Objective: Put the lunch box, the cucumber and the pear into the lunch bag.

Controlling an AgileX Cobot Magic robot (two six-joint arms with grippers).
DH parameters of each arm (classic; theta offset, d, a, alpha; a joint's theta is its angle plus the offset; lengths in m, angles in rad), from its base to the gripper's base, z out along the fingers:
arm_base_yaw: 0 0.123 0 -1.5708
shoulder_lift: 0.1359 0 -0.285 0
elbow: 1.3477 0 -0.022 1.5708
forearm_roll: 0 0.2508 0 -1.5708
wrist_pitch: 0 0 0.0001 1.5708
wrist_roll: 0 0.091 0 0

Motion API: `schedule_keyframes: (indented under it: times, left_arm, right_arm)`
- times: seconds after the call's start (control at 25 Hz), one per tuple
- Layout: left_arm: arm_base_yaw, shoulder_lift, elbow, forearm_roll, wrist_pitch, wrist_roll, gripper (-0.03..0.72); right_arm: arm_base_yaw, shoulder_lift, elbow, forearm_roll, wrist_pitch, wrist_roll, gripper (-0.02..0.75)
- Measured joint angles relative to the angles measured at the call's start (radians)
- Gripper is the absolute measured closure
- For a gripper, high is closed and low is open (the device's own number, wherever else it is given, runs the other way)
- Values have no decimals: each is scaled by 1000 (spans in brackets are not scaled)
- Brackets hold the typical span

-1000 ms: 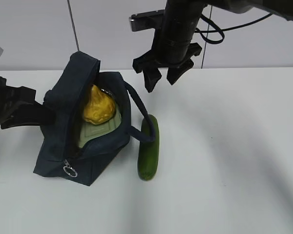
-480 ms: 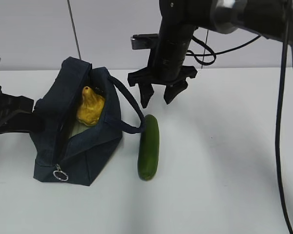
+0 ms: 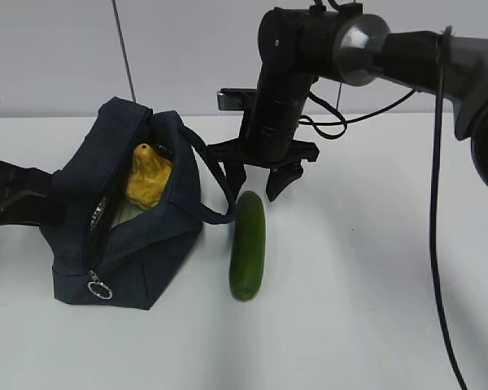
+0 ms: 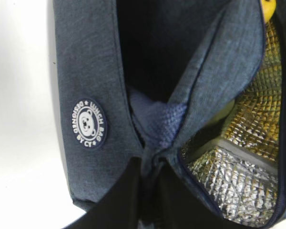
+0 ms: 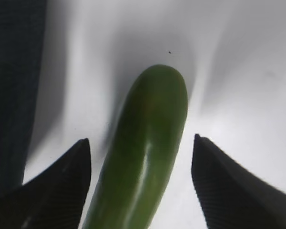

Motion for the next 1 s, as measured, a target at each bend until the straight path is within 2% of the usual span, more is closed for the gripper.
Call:
schedule_keyframes:
  times: [0.8,0.88,1.0]
  left_arm:
    - [0,0,0,5,3,-8,687]
    - [0,0,0,5,3,-8,687]
    - [0,0,0,-1,4,-8,687]
  right_arm:
    - [0,83,0,14,-10,51,225]
    - [0,83,0,14,-10,51,256]
    - [0,83,0,14,-10,47,342]
